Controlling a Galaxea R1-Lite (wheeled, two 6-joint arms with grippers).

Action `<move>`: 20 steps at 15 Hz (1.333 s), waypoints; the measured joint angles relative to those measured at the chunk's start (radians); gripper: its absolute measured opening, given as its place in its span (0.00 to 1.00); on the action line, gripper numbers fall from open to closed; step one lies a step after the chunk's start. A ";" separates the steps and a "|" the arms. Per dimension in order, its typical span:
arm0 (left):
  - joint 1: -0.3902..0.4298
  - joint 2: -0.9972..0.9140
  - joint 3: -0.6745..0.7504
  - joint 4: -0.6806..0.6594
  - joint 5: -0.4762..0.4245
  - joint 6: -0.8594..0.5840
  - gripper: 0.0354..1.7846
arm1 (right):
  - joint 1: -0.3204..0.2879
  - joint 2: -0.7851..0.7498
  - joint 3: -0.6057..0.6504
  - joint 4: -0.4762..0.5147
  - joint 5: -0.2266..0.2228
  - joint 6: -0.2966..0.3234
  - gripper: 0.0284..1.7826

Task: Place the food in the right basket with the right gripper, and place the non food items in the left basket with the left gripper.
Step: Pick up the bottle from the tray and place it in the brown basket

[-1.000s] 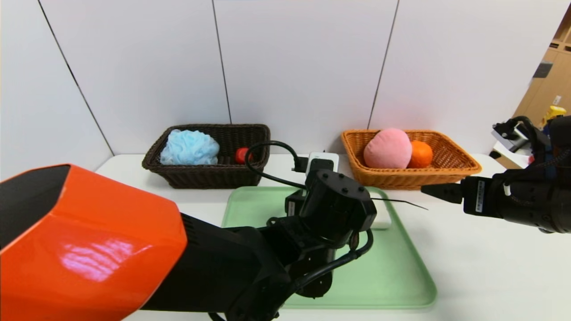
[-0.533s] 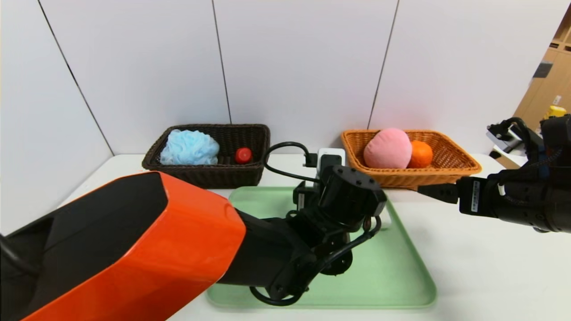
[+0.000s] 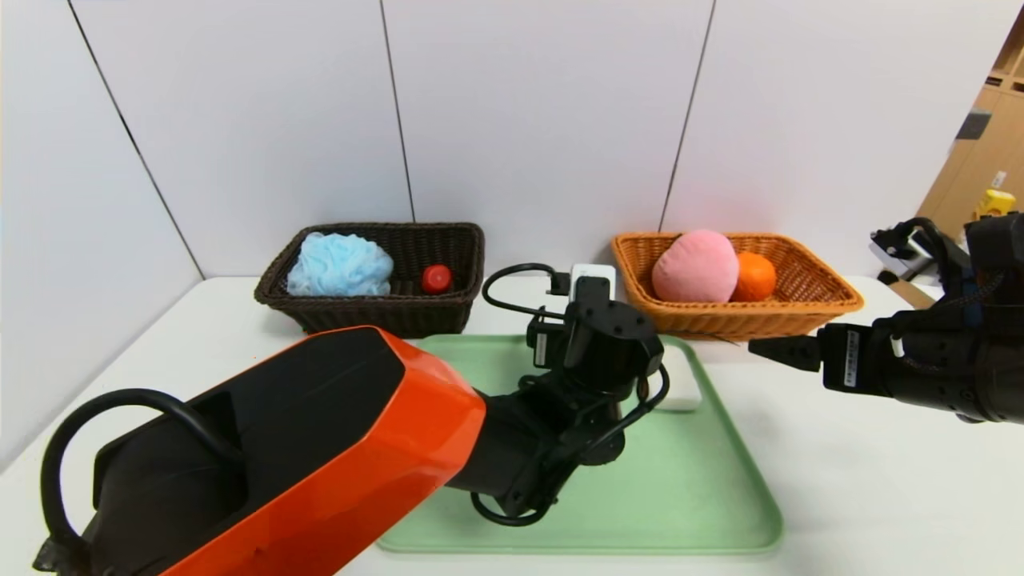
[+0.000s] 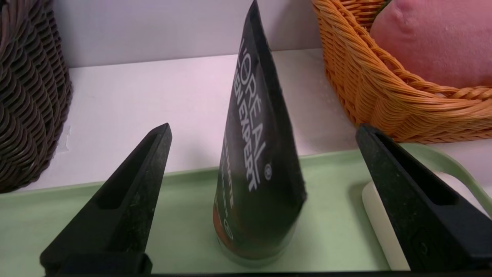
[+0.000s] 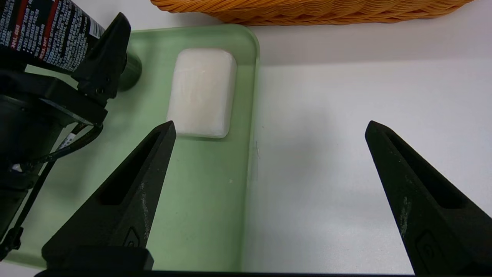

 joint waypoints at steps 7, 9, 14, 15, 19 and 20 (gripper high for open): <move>0.024 0.050 -0.007 -0.034 -0.001 0.019 0.93 | 0.001 0.003 0.004 0.000 0.002 -0.003 0.95; 0.024 0.056 -0.007 -0.033 -0.002 0.022 0.72 | 0.001 0.005 0.004 0.000 0.002 -0.003 0.95; 0.024 0.058 -0.007 -0.031 -0.004 0.022 0.40 | 0.001 0.006 0.010 0.000 0.002 -0.002 0.95; 0.024 0.054 -0.007 -0.029 -0.007 0.022 0.28 | 0.001 0.006 0.011 0.000 0.002 -0.002 0.95; 0.024 0.031 0.003 0.006 -0.014 0.022 0.28 | 0.001 0.006 0.013 0.000 0.002 -0.002 0.95; 0.023 0.027 0.008 0.007 -0.015 0.021 0.28 | 0.001 0.006 0.013 0.000 0.002 -0.001 0.95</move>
